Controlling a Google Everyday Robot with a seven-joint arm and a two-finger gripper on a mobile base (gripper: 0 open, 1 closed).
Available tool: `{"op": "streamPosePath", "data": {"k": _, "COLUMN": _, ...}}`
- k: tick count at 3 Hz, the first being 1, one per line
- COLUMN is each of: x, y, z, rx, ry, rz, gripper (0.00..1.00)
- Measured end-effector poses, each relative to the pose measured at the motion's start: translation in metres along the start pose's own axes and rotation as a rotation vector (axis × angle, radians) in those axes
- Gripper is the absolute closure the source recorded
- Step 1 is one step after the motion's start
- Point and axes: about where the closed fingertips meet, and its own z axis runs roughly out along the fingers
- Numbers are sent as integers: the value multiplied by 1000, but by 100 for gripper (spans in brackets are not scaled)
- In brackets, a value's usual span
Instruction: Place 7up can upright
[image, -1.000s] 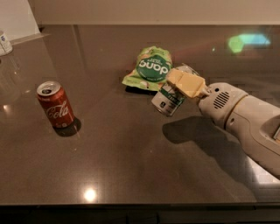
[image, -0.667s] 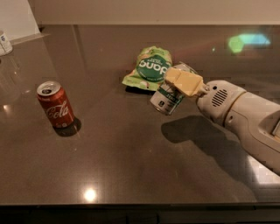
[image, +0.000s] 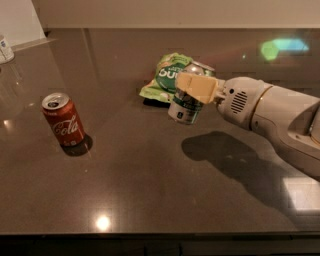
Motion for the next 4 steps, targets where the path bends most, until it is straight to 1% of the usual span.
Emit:
{"op": "streamPosePath", "data": {"k": 1, "x": -2, "y": -3, "z": 2, "rx": 9, "ry": -35, "rz": -97, "gripper": 100}}
{"op": "streamPosePath", "data": {"k": 2, "x": -8, "y": 4, "z": 0, "rx": 22, "ry": -51, "rz": -94, "gripper": 100}}
{"op": "streamPosePath", "data": {"k": 3, "x": -12, "y": 8, "z": -3, "rx": 30, "ry": -48, "rz": -56, "gripper": 100}}
{"op": "streamPosePath", "data": {"k": 4, "x": -16, "y": 11, "z": -4, "rx": 36, "ry": -54, "rz": -43, "gripper": 100}}
